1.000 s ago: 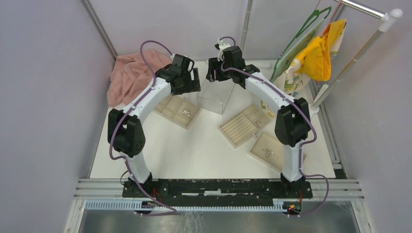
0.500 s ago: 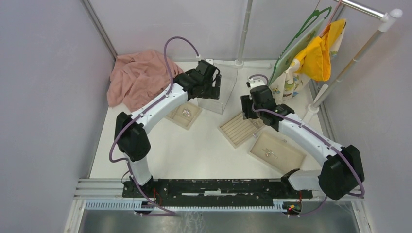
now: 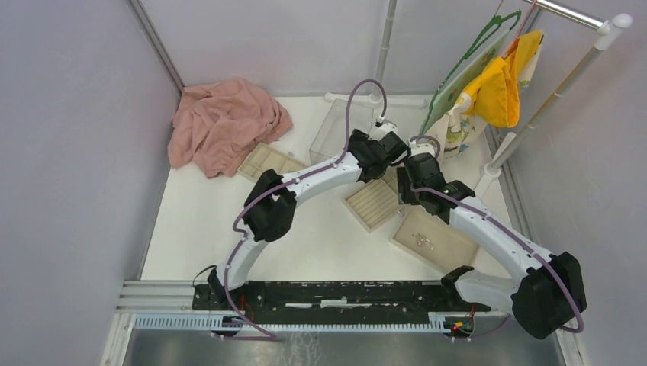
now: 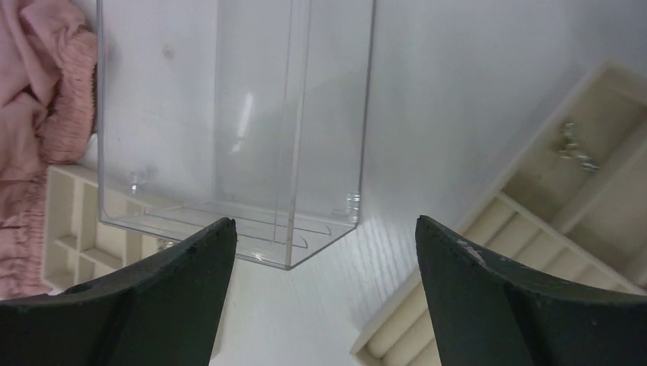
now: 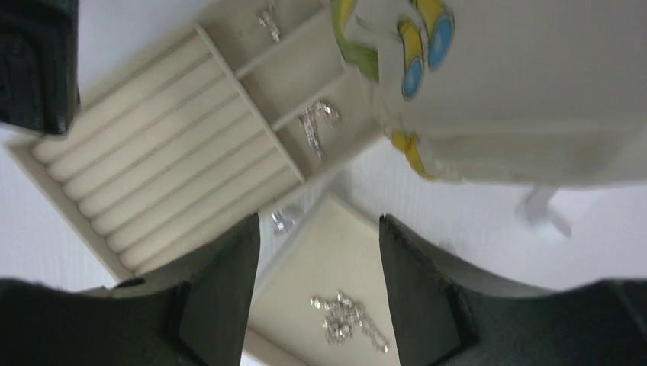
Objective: Organize the mixed jewelry
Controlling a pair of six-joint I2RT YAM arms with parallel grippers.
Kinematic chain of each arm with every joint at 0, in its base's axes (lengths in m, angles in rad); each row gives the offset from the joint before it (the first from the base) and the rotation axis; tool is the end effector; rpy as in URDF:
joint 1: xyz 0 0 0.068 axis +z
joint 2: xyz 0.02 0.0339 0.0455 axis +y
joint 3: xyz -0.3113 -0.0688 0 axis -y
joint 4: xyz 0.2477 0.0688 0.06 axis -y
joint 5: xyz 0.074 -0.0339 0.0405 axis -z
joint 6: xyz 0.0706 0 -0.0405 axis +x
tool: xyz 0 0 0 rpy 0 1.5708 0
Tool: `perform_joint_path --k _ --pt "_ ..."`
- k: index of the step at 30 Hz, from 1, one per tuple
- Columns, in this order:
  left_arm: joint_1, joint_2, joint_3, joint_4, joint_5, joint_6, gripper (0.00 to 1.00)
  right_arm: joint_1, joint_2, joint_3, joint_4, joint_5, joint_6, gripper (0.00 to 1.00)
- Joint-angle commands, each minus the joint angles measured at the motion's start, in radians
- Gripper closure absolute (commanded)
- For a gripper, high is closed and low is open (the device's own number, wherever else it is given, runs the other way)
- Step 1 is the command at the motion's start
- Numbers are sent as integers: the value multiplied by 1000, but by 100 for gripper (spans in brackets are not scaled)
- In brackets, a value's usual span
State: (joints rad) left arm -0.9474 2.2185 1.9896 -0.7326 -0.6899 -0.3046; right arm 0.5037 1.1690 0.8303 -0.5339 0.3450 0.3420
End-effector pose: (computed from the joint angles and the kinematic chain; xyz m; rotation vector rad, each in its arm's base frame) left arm 0.3495 -0.4091 0.2586 0.4701 2.2176 0.2409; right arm 0.2236 0.0959 0.2667 -0.0416 2.3756 -0.0226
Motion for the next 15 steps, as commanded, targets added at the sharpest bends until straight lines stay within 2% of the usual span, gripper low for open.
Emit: perform_joint_path --k 1,5,11,15 --pt "9 76 70 52 -260 134 10 8 -77 -42 3 -2 8 35" --pt "11 101 20 121 -404 215 19 8 -101 -74 -3 -19 17 35" --pt "45 70 -61 182 -427 236 37 8 -115 -80 -5 -23 18 36" --pt "78 35 -99 186 -388 236 44 7 -110 -79 0 -35 16 36"
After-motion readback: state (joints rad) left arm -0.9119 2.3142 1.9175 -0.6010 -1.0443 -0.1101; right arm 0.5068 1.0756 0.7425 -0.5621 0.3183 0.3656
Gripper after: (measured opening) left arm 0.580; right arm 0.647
